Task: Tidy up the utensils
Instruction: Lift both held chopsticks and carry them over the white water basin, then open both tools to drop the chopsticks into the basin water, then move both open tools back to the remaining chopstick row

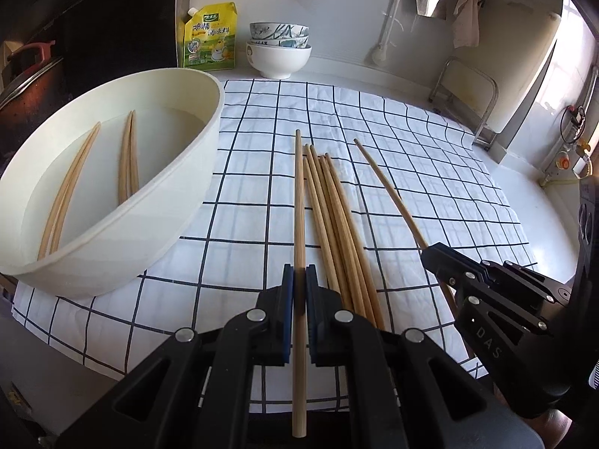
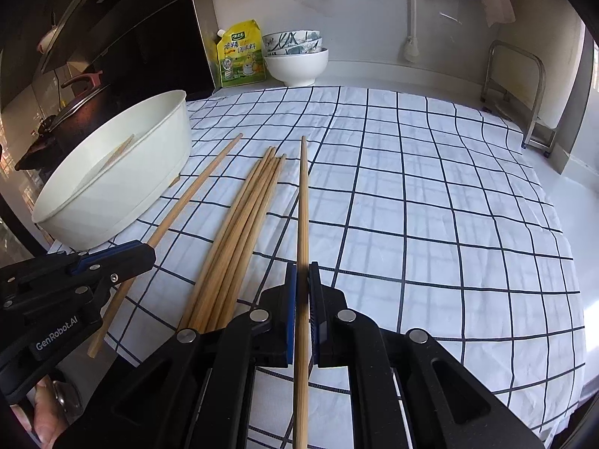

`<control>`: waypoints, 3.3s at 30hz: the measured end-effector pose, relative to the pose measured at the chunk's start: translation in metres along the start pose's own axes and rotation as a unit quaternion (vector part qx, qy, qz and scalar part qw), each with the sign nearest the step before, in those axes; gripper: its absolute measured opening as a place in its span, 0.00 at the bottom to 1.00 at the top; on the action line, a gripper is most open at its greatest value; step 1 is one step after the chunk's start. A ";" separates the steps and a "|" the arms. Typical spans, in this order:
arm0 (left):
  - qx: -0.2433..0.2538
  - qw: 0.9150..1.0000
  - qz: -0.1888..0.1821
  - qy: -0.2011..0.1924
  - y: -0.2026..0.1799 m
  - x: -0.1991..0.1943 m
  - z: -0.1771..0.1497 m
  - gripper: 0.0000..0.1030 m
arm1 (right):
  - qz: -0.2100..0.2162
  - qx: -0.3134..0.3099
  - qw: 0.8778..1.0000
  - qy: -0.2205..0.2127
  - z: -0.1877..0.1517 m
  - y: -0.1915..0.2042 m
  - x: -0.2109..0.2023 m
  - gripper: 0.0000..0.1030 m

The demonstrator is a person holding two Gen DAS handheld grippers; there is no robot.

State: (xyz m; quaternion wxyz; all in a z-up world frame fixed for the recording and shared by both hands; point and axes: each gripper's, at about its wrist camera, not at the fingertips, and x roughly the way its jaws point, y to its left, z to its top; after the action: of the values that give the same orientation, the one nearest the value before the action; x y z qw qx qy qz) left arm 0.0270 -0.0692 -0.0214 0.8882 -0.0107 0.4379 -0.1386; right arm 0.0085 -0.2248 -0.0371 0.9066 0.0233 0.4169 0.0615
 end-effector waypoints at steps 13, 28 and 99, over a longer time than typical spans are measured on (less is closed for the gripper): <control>-0.022 0.994 0.028 -0.099 0.062 -0.069 0.044 0.07 | 0.058 -0.003 0.997 -0.059 0.056 0.062 -0.018 0.06; -0.077 0.990 0.080 -0.088 0.195 -0.056 0.068 0.07 | 0.108 -0.073 0.991 -0.009 0.125 0.185 0.053 0.06; -0.044 0.994 0.052 -0.084 0.058 -0.059 0.025 0.67 | 0.027 0.020 0.999 -0.025 0.032 0.011 -0.012 0.28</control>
State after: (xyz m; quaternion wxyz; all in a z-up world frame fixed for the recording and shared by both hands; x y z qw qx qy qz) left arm 0.0259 -0.0010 0.0316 0.9265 -0.0385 0.3674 -0.0718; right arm 0.0241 -0.2149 -0.0060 0.9142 0.0546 0.3943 0.0766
